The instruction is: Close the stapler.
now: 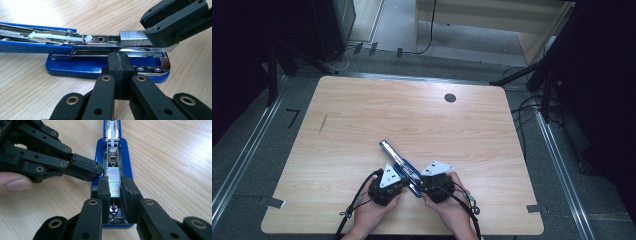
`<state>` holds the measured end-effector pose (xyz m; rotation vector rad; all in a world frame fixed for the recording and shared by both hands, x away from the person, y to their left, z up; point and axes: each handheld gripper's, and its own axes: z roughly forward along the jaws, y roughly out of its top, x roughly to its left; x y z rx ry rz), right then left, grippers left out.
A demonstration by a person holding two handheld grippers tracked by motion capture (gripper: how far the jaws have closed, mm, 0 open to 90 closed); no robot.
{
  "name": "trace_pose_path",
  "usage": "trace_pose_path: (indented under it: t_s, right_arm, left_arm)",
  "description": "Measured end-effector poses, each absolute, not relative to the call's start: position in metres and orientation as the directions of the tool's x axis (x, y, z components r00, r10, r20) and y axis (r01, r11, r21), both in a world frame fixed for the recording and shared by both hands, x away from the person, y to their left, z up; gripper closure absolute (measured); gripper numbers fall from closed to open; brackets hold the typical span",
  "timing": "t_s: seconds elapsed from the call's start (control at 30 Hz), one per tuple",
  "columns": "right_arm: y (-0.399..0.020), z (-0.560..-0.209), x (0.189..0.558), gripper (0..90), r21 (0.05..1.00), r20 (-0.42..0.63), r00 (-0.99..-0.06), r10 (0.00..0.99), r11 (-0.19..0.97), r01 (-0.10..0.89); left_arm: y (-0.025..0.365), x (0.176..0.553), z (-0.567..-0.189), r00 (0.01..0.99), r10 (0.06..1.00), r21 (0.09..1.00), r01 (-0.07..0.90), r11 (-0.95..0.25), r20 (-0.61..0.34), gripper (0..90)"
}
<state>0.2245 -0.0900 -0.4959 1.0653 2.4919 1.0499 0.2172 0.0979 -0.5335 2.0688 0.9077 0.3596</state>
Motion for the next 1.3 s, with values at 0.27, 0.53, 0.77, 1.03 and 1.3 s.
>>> trace_pose_path:
  t_s: [0.27,0.53,0.77,1.03,1.3]
  right_arm:
    - [-0.09,-0.4967,0.225,79.8,0.696,0.06,-0.708,0.703,0.479,0.535]
    - [-0.0887,-0.4972,0.2252,79.8,0.694,0.053,-0.707,0.705,0.483,0.534]
    - [-0.0883,-0.4974,0.2258,79.8,0.695,0.057,-0.708,0.704,0.481,0.534]
    - [-0.0892,-0.4976,0.2264,79.1,0.695,0.063,-0.708,0.704,0.478,0.537]
    - [-0.0903,-0.4982,0.2262,76.7,0.695,0.065,-0.705,0.706,0.474,0.54]
  left_arm:
    - [0.0979,0.2172,-0.5335,0.698,0.713,0.785,0.476,-0.396,-0.064,90.0]
    - [0.0978,0.2172,-0.5335,0.698,0.713,0.785,0.476,-0.396,-0.064,90.0]
    - [0.0979,0.2172,-0.5335,0.698,0.713,0.785,0.476,-0.396,-0.063,90.0]
    - [0.0979,0.2172,-0.5335,0.699,0.713,0.785,0.476,-0.397,-0.063,90.0]
    - [0.0978,0.2171,-0.5335,0.699,0.713,0.785,0.475,-0.397,-0.062,90.0]
